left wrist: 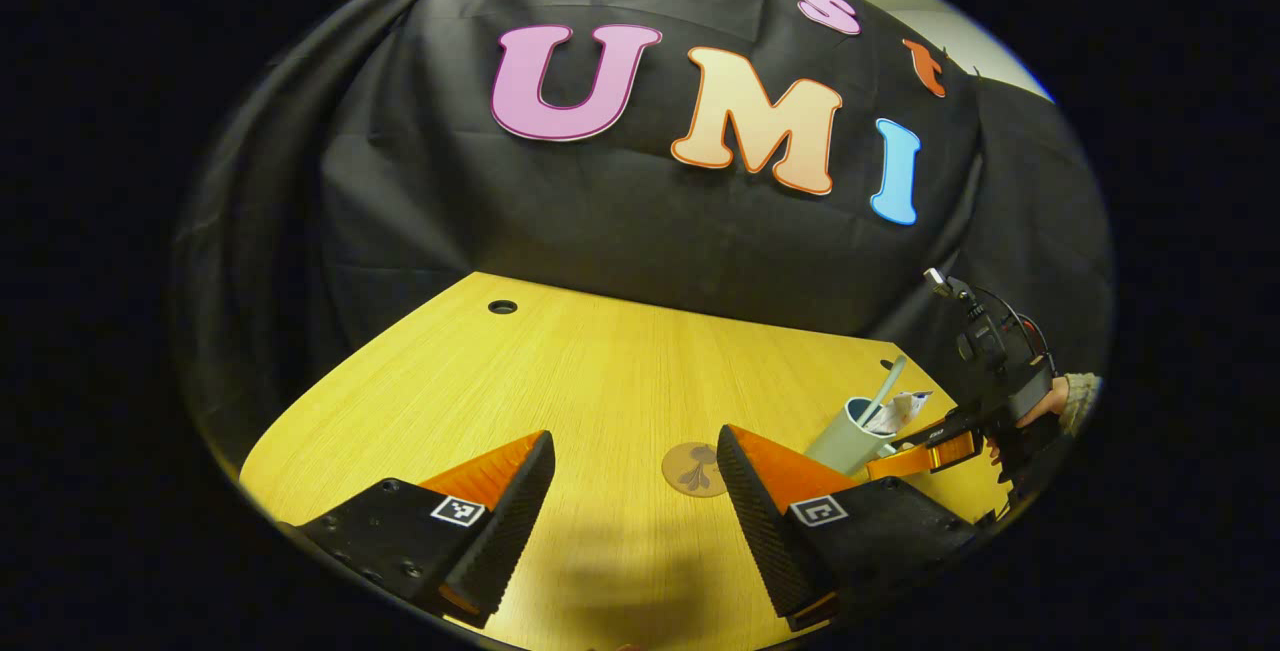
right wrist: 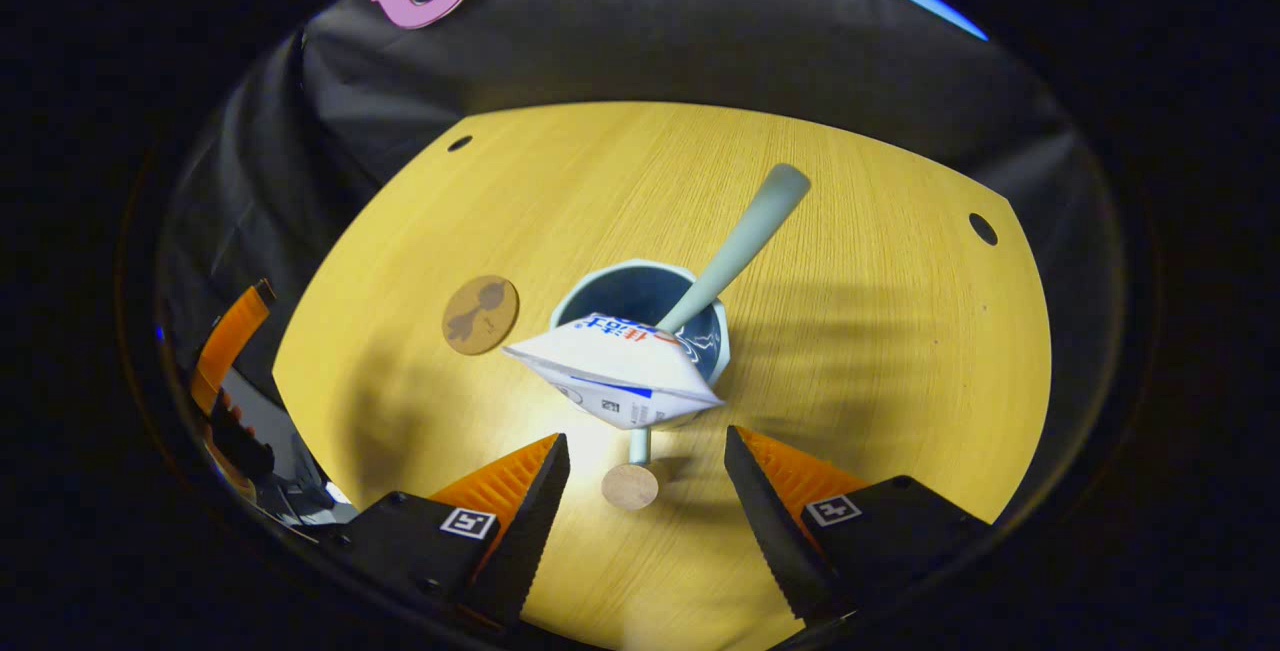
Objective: Put the toothbrush and toothpaste on the desktop into the cup, then pick up the cup and place it on the coaster on the desktop.
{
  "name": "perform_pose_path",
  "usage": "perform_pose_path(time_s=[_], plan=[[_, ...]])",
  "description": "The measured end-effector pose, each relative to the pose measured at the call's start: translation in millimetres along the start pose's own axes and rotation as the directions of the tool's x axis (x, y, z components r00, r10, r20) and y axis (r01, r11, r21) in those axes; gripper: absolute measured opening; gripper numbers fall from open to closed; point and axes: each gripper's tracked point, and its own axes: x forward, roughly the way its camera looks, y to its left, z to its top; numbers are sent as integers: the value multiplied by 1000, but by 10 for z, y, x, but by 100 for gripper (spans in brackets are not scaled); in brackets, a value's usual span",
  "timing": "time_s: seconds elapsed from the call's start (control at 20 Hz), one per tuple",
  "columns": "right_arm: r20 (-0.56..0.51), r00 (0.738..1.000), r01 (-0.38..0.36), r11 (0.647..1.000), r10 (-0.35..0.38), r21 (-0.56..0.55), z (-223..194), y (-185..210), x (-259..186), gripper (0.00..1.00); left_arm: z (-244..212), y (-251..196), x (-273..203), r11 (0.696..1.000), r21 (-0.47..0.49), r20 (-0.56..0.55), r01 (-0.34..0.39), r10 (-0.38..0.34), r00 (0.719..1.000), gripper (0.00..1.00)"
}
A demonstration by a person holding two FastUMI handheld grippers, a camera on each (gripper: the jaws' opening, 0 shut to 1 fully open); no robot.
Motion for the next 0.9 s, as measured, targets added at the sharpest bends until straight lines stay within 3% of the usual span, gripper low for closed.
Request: perform_pose_path(time_s=[0.05, 0.1, 0.15, 0.3, 0.45, 0.5, 0.6, 0.9], plan=[[-18, 1000, 15, 1000, -16, -17, -6, -2, 20, 92, -29, 10, -6, 1000, -13, -11, 3, -3, 1000, 94], [-31, 999, 24, 999, -25, -31, 15, 0, 12, 89, -55, 11, -15, 1000, -28, -19, 7, -7, 1000, 94], [-40, 999, 33, 999, -35, -36, 28, 1, 50, 77, -81, 19, -13, 999, -41, -29, 6, -7, 1000, 94], [-68, 997, 36, 999, -37, -13, 31, 38, 124, 77, -176, 70, -34, 998, -60, -48, -1, -2, 999, 94], [-95, 994, 54, 999, -53, 3, 11, -2, 140, 48, -220, 121, -35, 998, -65, -68, -2, -3, 998, 94], [-102, 993, 56, 998, -54, 19, -2, 1, 150, 46, -235, 128, -36, 998, -68, -72, 0, -5, 997, 94], [-102, 993, 66, 997, -63, 25, 1, -3, 130, 30, -247, 150, -34, 998, -68, -77, 1, -6, 997, 94], [-82, 992, 98, 995, -99, -12, 18, -15, 132, 24, -246, 109, -8, 998, -67, -79, 17, -23, 997, 94]])
